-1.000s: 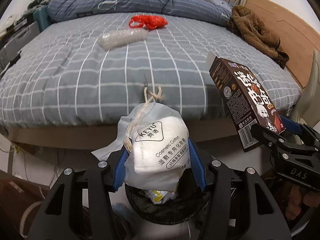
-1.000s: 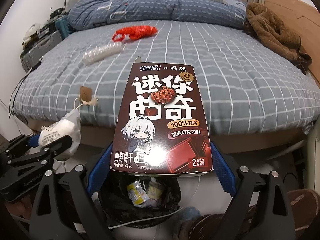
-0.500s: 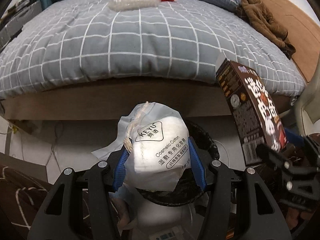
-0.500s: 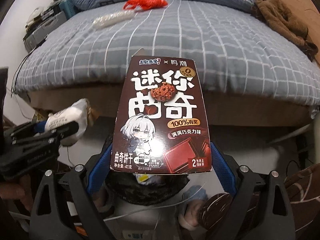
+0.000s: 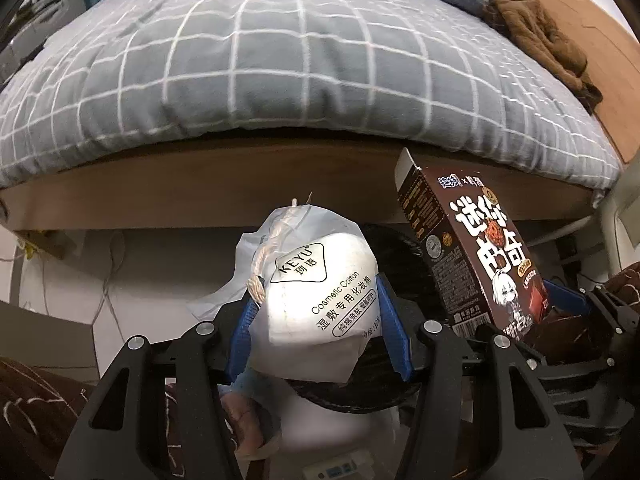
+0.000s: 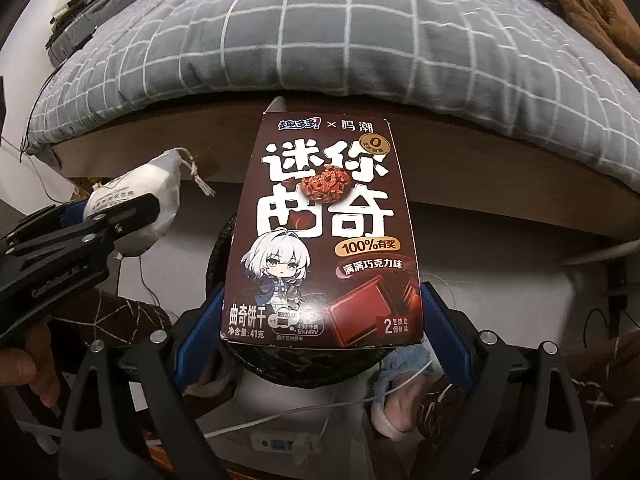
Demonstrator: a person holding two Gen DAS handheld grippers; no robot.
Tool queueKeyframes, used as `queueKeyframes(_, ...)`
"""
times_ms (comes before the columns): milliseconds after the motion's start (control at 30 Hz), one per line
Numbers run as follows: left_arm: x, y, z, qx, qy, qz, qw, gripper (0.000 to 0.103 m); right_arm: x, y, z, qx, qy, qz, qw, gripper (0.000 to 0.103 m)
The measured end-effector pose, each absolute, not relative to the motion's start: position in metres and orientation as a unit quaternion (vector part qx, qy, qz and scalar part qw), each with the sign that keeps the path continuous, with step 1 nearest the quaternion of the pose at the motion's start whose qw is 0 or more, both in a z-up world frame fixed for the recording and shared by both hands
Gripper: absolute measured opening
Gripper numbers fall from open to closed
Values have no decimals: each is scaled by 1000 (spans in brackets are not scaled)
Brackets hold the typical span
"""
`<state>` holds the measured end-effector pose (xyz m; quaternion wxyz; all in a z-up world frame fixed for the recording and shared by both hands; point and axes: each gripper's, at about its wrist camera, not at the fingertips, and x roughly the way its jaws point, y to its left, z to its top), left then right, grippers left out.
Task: Collect trash
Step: 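Carry the white bag and brown snack box in both tools toward the bin, then open the right tool over the bin while the left tool opens, dropping the bag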
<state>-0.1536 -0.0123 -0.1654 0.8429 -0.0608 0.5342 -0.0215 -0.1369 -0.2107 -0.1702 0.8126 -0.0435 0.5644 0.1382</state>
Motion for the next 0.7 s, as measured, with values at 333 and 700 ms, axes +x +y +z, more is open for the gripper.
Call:
queueKeyframes(333, -160, 19, -172, -78, 538, 6, 839, 54, -129, -197, -182, -62, 566, 145, 809, 88)
queueKeyframes(700, -156, 5, -181, -71, 541, -12, 838, 54, -117, -220, -164, -69, 530, 114, 837, 95)
